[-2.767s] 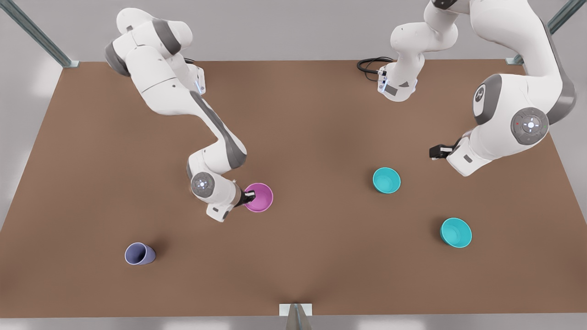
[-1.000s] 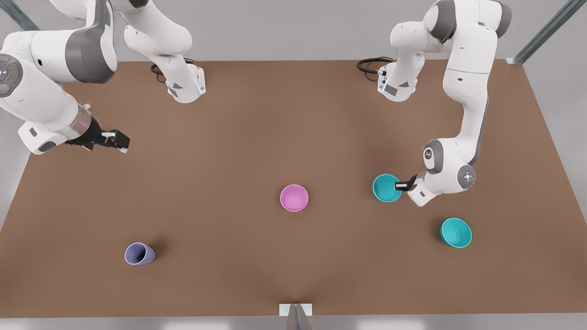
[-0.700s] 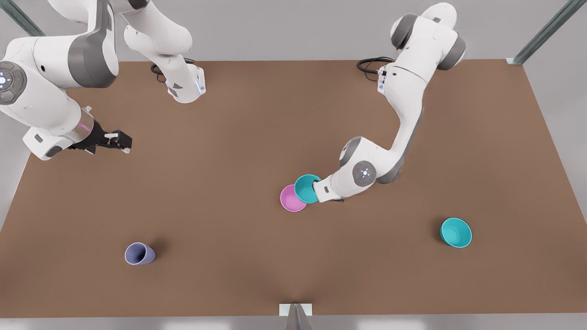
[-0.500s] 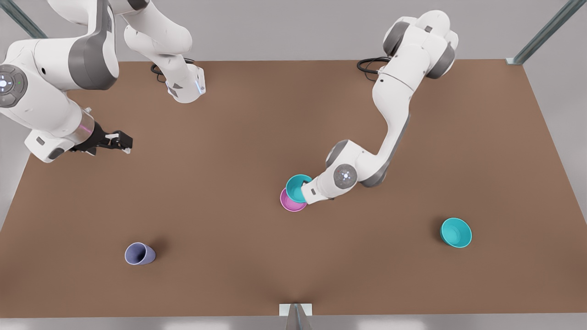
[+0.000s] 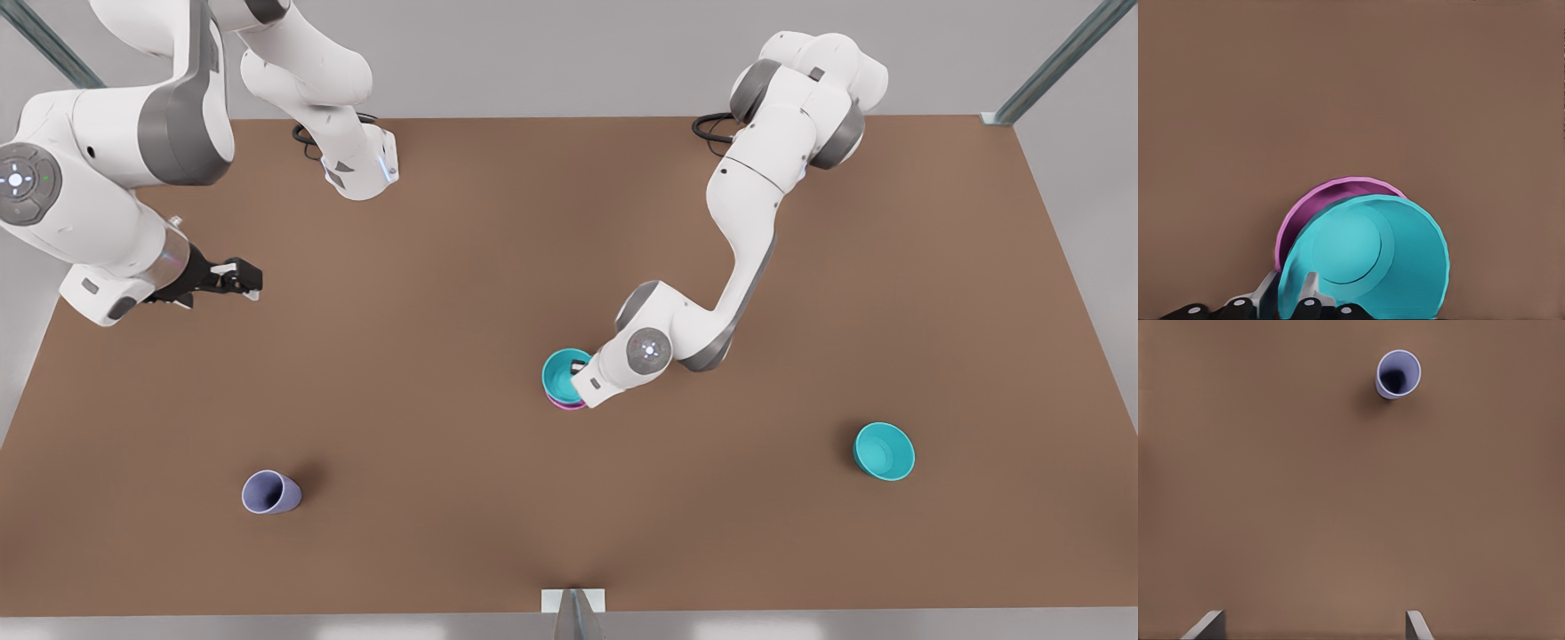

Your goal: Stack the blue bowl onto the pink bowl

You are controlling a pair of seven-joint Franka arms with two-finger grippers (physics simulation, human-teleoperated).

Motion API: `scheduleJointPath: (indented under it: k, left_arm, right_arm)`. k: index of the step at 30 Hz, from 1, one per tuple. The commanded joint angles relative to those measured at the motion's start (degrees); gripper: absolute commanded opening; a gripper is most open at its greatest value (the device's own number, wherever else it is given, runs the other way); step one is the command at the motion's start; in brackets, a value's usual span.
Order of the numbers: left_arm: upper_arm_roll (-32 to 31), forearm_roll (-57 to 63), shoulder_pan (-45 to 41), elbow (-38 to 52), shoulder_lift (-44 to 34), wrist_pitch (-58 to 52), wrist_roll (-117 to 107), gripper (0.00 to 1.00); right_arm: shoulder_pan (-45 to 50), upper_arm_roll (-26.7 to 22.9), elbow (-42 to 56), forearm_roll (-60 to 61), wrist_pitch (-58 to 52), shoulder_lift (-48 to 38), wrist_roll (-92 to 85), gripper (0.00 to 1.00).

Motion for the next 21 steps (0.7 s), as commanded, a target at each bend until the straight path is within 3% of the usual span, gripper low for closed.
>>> scheduleJointPath:
  k: [1,3,4,5,6,7,12,16,21]
  left_arm:
    - [0.0,1.0,0.0,0.1,-0.1,-0.2,-11.5,1.0]
    - [0.2,1.5,1.6,-0.1,-1.6,-4.1,-8.6,1.0]
    - [0.2,3.0,6.7,0.3,-7.6,-18.9,-8.1,1.0]
    - [0.3,11.9,12.7,1.0,-15.9,-31.8,-7.0,1.0]
    - [0.2,10.5,15.5,11.1,-16.2,-40.4,-6.2,1.0]
    - [0.4,10.1,16.5,13.8,-15.7,-45.6,-6.1,1.0]
    - [0.2,10.4,20.2,17.8,-16.1,-51.6,-5.7,1.0]
    - [0.2,13.7,24.0,17.8,-23.4,-54.6,9.5,1.0]
    - [0.4,14.1,24.5,18.0,-23.3,-54.6,9.5,1.0]
  right_arm:
    - [-0.1,0.0,-0.1,0.1,0.0,-0.1,-2.4,1.0]
    - [0.0,0.0,-0.1,0.1,-0.1,-0.1,-2.4,1.0]
    - [0.0,0.0,-0.1,0.1,-0.1,0.0,-2.4,1.0]
    - [0.0,0.0,-0.1,0.1,-0.1,0.0,-2.4,1.0]
    - [0.0,0.0,-0.1,0.1,-0.1,0.0,-2.4,1.0]
    - [0.0,0.0,-0.1,0.1,0.0,0.0,-2.4,1.0]
    - [-0.1,0.0,-0.1,0.2,0.0,0.3,-2.4,1.0]
    - [-0.1,0.0,0.0,0.3,0.1,0.4,-2.4,1.0]
    - [-0.1,0.0,0.0,0.3,0.0,0.5,-2.4,1.0]
